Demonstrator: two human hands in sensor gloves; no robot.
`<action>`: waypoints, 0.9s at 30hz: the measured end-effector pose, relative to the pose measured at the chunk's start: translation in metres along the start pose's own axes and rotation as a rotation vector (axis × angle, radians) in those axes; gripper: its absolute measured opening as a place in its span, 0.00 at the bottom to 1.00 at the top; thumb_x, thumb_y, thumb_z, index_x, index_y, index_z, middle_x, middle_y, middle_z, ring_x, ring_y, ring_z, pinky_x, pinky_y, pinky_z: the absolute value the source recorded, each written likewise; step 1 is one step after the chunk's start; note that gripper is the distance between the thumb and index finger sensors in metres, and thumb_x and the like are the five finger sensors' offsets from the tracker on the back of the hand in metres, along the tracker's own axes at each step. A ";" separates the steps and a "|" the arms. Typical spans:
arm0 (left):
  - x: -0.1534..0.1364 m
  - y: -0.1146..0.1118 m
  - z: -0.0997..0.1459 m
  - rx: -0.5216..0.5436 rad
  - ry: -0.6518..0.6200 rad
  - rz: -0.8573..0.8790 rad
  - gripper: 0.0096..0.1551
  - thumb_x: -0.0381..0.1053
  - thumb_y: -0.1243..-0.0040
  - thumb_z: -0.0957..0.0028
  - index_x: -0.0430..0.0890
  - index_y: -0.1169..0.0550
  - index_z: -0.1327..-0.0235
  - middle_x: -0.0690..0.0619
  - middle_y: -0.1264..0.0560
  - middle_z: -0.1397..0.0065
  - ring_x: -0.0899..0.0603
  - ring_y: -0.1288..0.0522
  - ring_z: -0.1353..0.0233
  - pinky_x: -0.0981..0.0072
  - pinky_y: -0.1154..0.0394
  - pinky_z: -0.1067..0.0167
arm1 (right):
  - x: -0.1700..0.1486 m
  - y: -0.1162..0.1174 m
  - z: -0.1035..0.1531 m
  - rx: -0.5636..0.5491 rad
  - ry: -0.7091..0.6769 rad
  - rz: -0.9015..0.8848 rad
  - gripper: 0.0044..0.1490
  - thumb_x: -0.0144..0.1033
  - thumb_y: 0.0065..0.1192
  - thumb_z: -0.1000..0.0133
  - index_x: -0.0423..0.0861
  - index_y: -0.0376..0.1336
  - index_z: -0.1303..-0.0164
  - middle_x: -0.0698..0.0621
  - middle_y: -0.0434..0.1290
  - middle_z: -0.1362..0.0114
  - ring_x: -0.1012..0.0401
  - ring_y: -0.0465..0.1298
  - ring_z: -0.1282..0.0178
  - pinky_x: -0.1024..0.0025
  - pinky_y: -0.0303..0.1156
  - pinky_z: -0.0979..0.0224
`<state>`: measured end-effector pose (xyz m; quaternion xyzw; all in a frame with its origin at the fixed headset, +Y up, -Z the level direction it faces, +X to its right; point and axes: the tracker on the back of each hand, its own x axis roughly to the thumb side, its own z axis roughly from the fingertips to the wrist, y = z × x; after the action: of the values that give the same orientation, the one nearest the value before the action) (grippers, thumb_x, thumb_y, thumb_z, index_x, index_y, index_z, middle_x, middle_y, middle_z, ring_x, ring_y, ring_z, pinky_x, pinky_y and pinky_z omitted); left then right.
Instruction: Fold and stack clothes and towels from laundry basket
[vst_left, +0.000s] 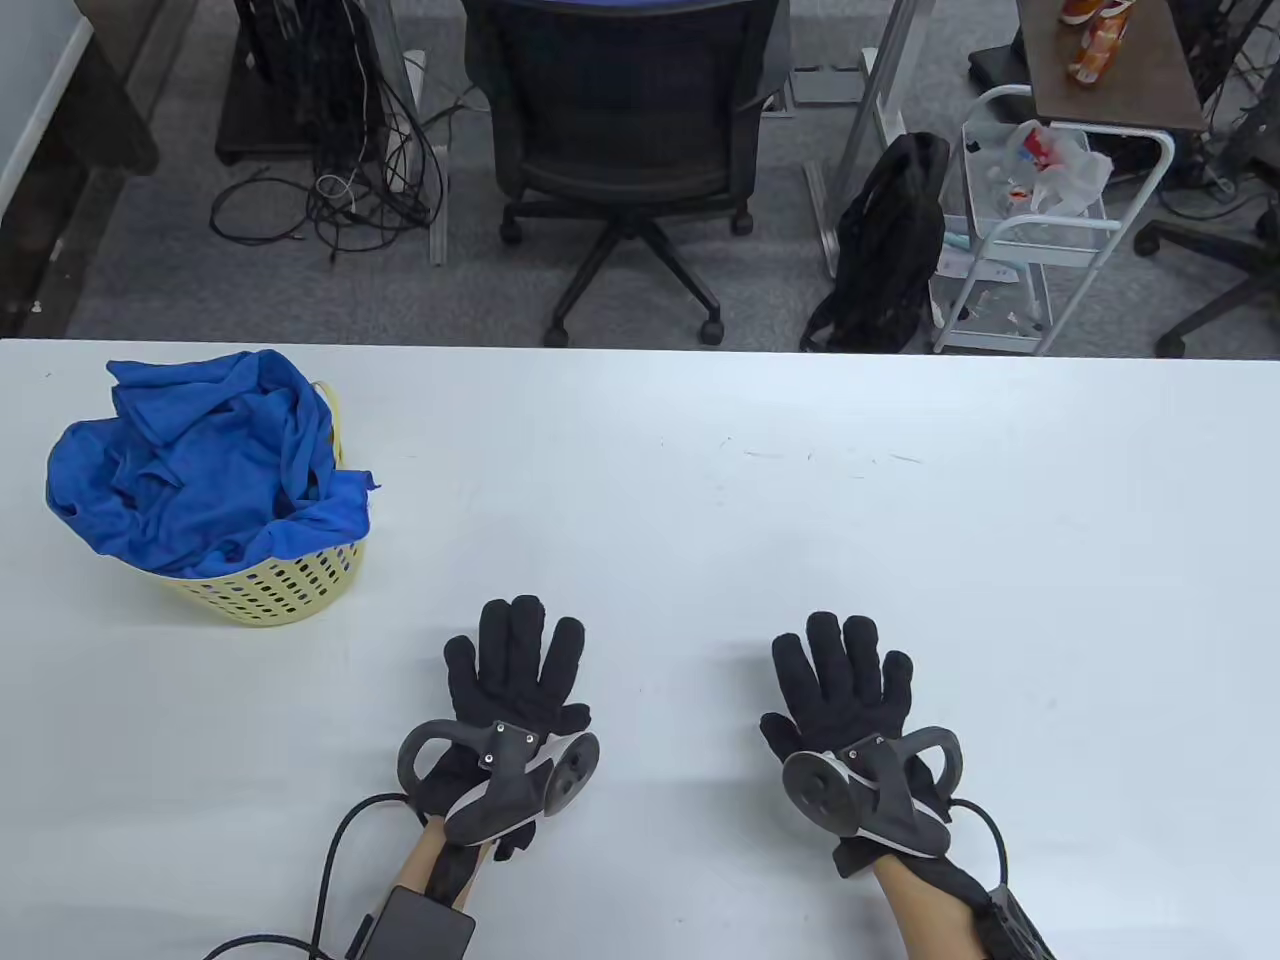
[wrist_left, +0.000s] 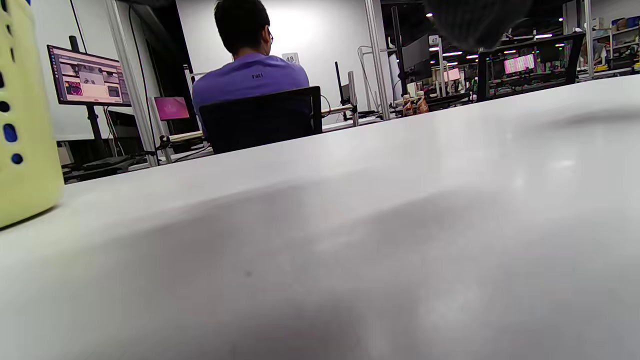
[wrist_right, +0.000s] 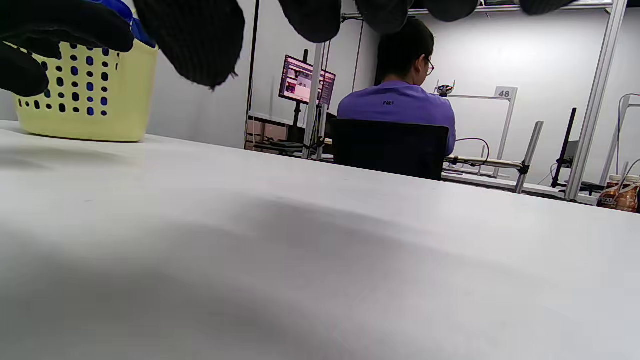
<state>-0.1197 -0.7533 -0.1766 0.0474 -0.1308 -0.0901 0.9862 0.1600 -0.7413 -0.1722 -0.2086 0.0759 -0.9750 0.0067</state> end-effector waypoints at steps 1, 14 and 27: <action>0.000 0.000 0.000 -0.003 0.002 -0.005 0.58 0.67 0.46 0.41 0.45 0.58 0.09 0.27 0.61 0.10 0.19 0.54 0.15 0.21 0.42 0.27 | 0.000 0.000 0.000 0.001 -0.001 -0.002 0.51 0.48 0.57 0.33 0.35 0.43 0.10 0.26 0.41 0.11 0.26 0.42 0.18 0.18 0.46 0.29; -0.005 -0.002 0.006 -0.049 0.030 0.018 0.58 0.67 0.46 0.41 0.44 0.57 0.09 0.27 0.59 0.10 0.20 0.51 0.14 0.22 0.41 0.27 | -0.006 0.001 -0.002 0.020 0.031 -0.045 0.50 0.47 0.57 0.33 0.35 0.44 0.10 0.25 0.41 0.12 0.26 0.42 0.19 0.18 0.47 0.29; -0.127 0.074 -0.001 0.234 0.655 0.054 0.44 0.61 0.34 0.43 0.47 0.35 0.17 0.54 0.23 0.37 0.49 0.19 0.47 0.63 0.18 0.49 | -0.008 0.002 -0.003 0.048 0.031 -0.099 0.49 0.46 0.57 0.33 0.35 0.44 0.10 0.25 0.42 0.12 0.26 0.44 0.19 0.19 0.48 0.28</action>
<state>-0.2275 -0.6564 -0.2008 0.1830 0.1820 -0.0284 0.9657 0.1660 -0.7427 -0.1786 -0.1965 0.0422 -0.9789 -0.0379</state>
